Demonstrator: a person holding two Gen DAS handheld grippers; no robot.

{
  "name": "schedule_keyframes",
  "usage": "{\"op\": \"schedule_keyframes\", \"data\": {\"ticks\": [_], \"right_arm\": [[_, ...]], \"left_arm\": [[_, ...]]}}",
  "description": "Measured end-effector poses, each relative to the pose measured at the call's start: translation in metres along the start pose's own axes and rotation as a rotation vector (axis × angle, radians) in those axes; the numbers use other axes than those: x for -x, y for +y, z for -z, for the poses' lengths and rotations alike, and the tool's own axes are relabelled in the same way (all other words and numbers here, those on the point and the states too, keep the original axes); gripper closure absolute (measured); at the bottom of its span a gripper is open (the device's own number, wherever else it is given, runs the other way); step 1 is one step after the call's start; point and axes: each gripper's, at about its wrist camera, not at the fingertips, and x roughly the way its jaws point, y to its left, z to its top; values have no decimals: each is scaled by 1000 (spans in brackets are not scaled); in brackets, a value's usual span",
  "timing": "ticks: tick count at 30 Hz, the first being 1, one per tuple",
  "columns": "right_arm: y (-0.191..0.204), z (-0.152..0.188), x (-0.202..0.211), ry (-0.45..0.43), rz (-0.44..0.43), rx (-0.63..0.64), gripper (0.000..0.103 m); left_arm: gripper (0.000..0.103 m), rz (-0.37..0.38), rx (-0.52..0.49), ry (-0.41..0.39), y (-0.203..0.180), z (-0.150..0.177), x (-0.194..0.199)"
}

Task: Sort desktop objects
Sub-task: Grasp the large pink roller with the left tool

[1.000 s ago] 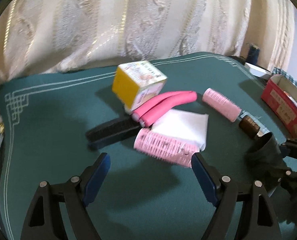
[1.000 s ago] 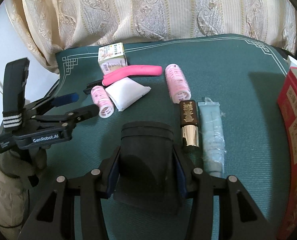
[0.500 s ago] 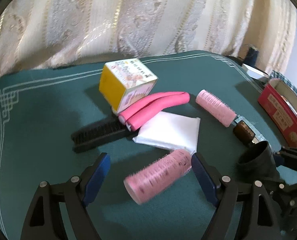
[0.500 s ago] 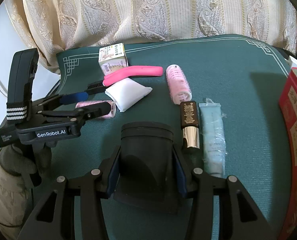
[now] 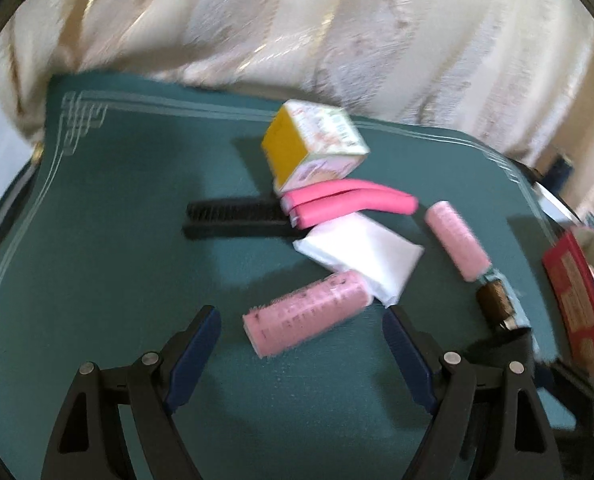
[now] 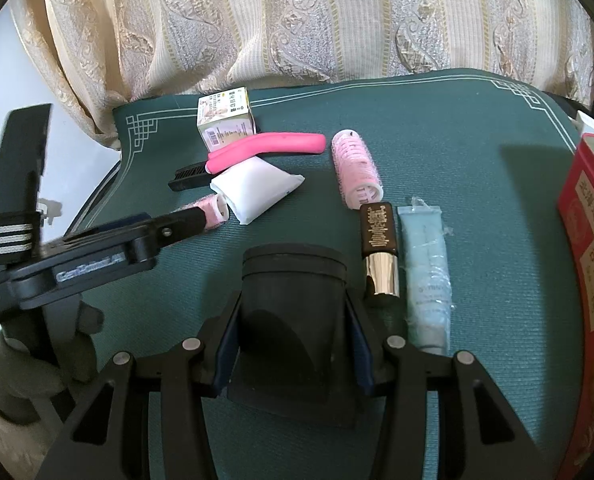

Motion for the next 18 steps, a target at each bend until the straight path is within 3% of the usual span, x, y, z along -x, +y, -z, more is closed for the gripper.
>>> {"op": "schedule_keyframes", "data": {"ticks": [6, 11, 14, 16, 18], "right_arm": [[-1, 0, 0, -2, -3, -1, 51], [-1, 0, 0, -1, -2, 0, 51], [0, 0, 0, -3, 1, 4, 51], [0, 0, 0, -4, 4, 6, 51], [1, 0, 1, -5, 7, 8, 51]], "left_arm": [[18, -48, 123, 15, -1, 1, -15], [18, -91, 93, -6, -7, 0, -21], [19, -56, 94, -15, -3, 0, -19], [42, -49, 79, -27, -1, 0, -17], [48, -28, 64, -23, 2, 1, -16]]}}
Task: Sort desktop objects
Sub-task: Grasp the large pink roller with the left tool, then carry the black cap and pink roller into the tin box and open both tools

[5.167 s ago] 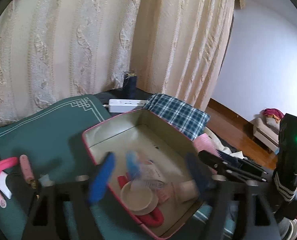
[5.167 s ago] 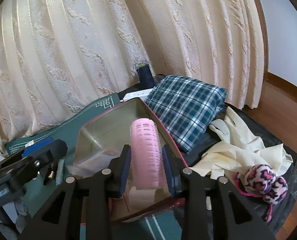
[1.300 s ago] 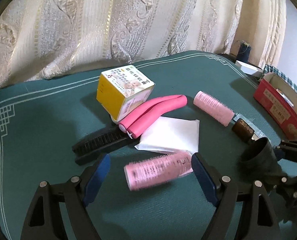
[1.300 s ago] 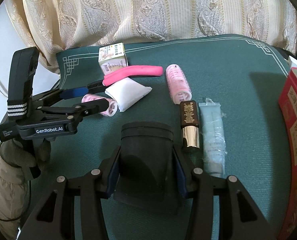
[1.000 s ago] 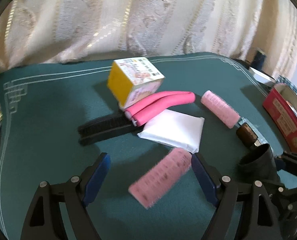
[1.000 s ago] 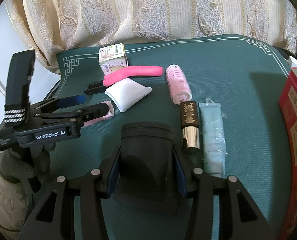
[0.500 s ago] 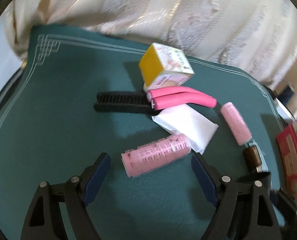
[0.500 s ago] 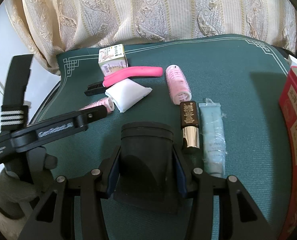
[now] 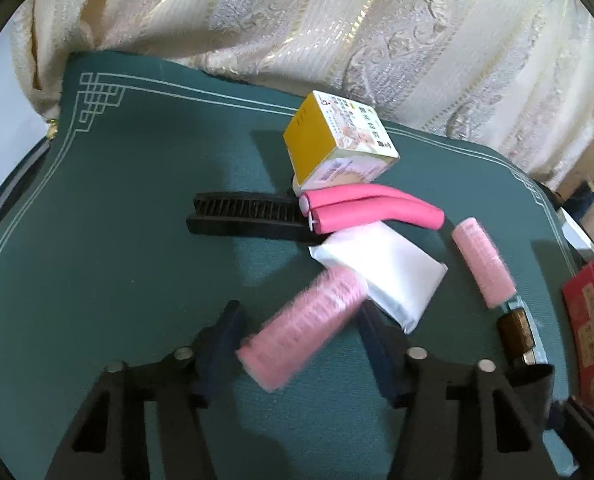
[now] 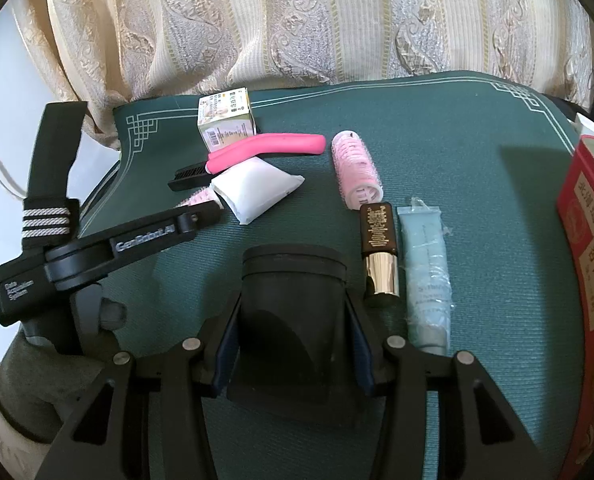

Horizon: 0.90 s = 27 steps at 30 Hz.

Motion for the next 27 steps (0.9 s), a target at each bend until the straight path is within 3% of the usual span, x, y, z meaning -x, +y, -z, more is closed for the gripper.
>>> {"op": "schedule_keyframes", "data": {"ticks": [4, 9, 18, 24, 27], "right_arm": [[1, 0, 0, -3, 7, 5, 51], [2, 1, 0, -7, 14, 10, 52], [2, 2, 0, -9, 13, 9, 52], [2, 2, 0, -9, 15, 10, 52], [3, 2, 0, -10, 20, 13, 52]], "left_arm": [[61, 55, 5, -1, 11, 7, 8], [66, 86, 8, 1, 15, 9, 11], [65, 103, -9, 0, 13, 12, 15], [50, 63, -78, 8, 2, 12, 11], [49, 40, -117, 9, -5, 12, 8]]}}
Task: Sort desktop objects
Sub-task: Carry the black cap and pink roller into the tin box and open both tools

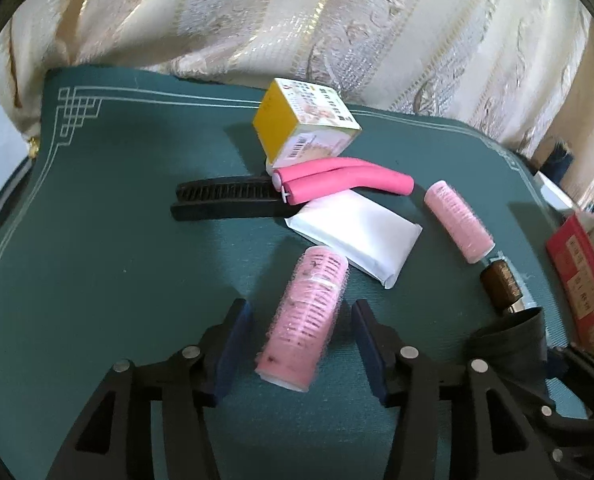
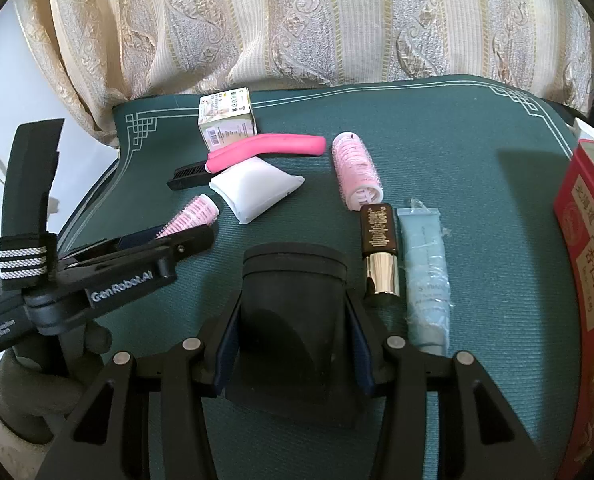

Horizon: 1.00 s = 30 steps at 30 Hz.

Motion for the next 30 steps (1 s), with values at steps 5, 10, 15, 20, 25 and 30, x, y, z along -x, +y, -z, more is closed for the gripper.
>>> {"op": "schedule_keyframes", "data": {"ticks": [5, 10, 15, 20, 25, 30], "right_arm": [[3, 1, 1, -8, 14, 9, 52], [-2, -1, 9, -38, 6, -25, 52], [-1, -6, 27, -93, -8, -47, 52], [1, -5, 56, -159, -13, -60, 52], [-15, 2, 92, -218, 13, -111, 52], [-43, 14, 139, -299, 84, -165, 52]], "left_arm": [[75, 39, 4, -19, 0, 4, 6], [75, 48, 2, -82, -5, 6, 30], [75, 60, -7, -121, -9, 7, 51], [75, 77, -18, -141, -19, 9, 65], [75, 112, -56, -157, -41, 11, 80], [75, 172, -102, -165, -75, 14, 92]]}}
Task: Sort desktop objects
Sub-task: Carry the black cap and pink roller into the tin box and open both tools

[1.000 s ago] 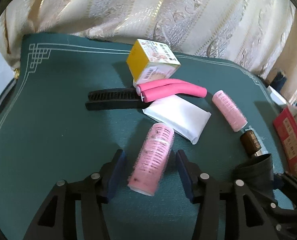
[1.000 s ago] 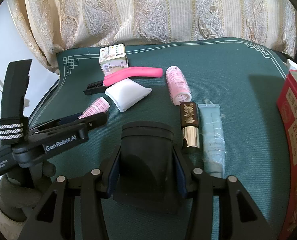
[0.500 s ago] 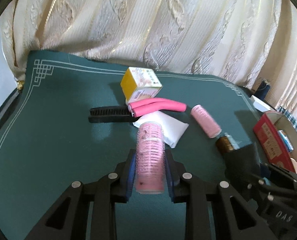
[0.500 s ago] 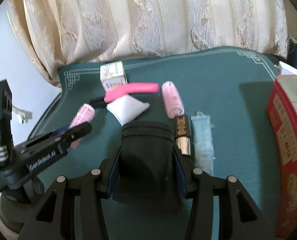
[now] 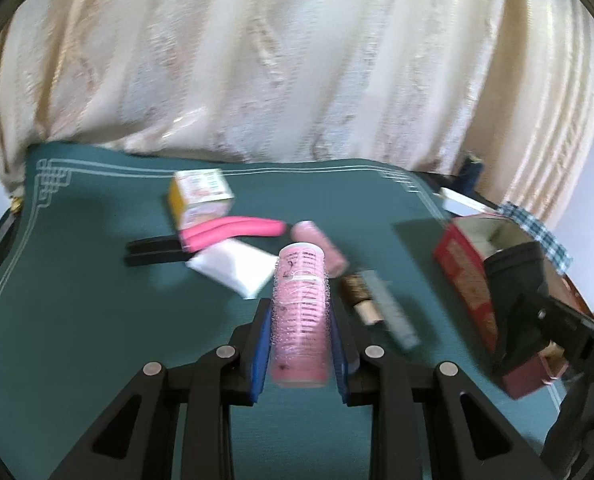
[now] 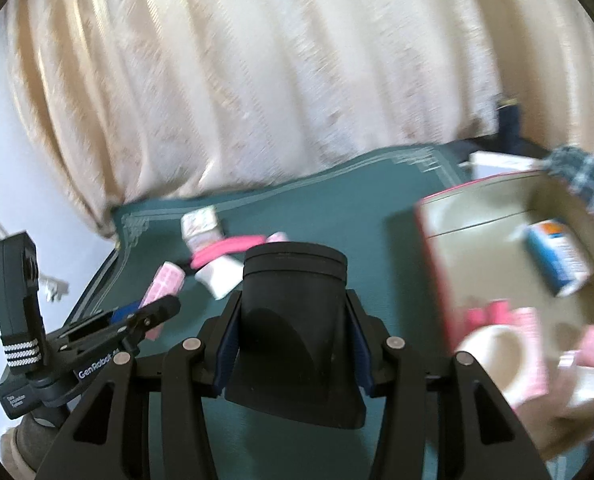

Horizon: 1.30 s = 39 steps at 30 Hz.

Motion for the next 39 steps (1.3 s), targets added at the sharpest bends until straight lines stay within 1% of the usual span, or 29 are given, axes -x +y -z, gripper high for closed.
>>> {"op": "schedule_keyframes", "data": {"ticks": [6, 10, 14, 21, 25, 32, 33, 34, 35, 36, 37, 38, 39], "right_arm": [[-48, -4, 44, -78, 112, -56, 52], [-82, -2, 64, -103, 175, -114, 52], [-108, 0, 78, -115, 221, -149, 52], [-133, 4, 95, -125, 276, -170, 52], [-147, 6, 99, -124, 296, -188, 52], [-153, 5, 99, -118, 323, -175, 52], [-153, 5, 99, -120, 327, -174, 51], [-154, 4, 99, -123, 329, -176, 51], [-155, 4, 100, -129, 330, -182, 48], [-157, 3, 101, -134, 332, -189, 43], [-158, 3, 102, -140, 333, -195, 38], [-160, 3, 103, -148, 334, -203, 32], [-160, 3, 104, -155, 334, -207, 31]], "left_arm": [[75, 73, -62, 6, -46, -3, 1], [75, 124, -116, 11, -80, -4, 2], [75, 166, -166, 16, -112, -7, 1], [75, 275, -230, 30, -166, -14, -2], [75, 323, -257, 36, -192, -16, -5], [75, 392, -266, 41, -225, -26, -18], [73, 404, -257, 44, -227, -29, -20], [64, 422, -242, 52, -229, -32, -24], [51, 437, -227, 60, -230, -33, -27], [21, 452, -209, 64, -230, -34, -28], [14, 470, -182, 47, -226, -35, -27], [14, 479, -168, 35, -223, -36, -25], [14, 481, -166, 34, -222, -36, -25]]}}
